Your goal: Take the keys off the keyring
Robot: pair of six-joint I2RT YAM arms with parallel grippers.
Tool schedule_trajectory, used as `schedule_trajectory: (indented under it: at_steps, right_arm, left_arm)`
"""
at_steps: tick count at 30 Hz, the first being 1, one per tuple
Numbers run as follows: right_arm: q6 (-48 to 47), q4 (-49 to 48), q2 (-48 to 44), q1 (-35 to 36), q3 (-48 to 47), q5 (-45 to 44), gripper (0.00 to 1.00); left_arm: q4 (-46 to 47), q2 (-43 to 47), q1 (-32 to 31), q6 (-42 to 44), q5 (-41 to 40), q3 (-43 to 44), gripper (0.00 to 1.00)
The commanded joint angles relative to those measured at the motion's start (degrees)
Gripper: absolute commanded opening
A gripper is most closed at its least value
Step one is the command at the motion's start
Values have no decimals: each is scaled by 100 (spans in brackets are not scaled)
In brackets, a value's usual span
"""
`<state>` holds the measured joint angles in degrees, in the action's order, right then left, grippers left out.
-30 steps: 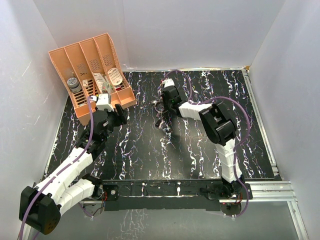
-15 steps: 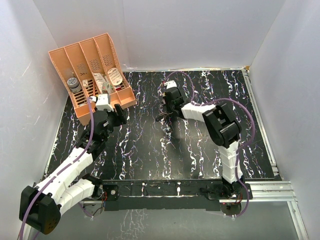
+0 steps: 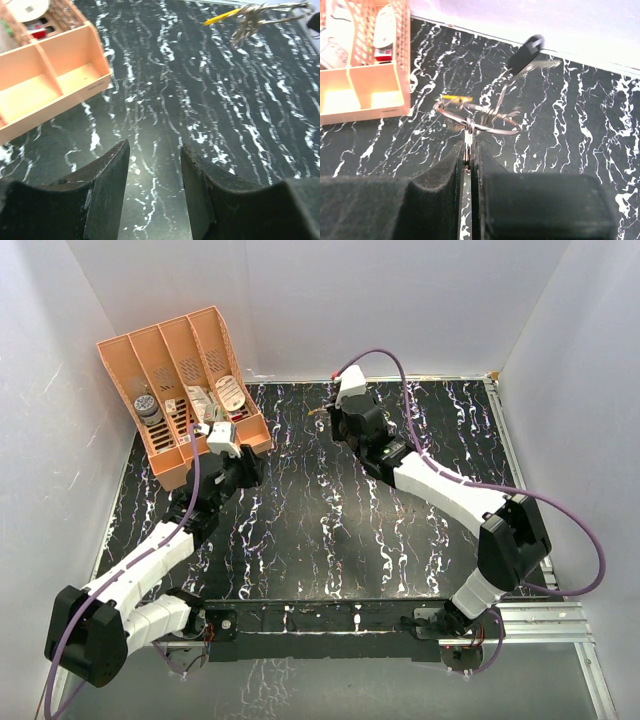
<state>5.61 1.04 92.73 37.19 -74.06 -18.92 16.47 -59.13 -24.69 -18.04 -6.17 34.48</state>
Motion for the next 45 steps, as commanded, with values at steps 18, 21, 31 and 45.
schedule_trajectory:
  at_steps: [18, 21, 31, 45]
  right_arm:
    - [-352, 9, -1379, 1202, 232, -724, 0]
    - [-327, 19, -1447, 1307, 280, -718, 0]
    - [-293, 79, -1490, 1559, 252, -699, 0]
    - [-197, 56, -1456, 1700, 165, -466, 0]
  left_arm:
    - [2403, -166, 7, 948, 3144, 281, 52]
    - [2734, -327, 8, 886, 3255, 255, 52]
    - [3210, -824, 8, 1070, 2642, 479, 53]
    - [3737, -1184, 7, 688, 3073, 525, 41]
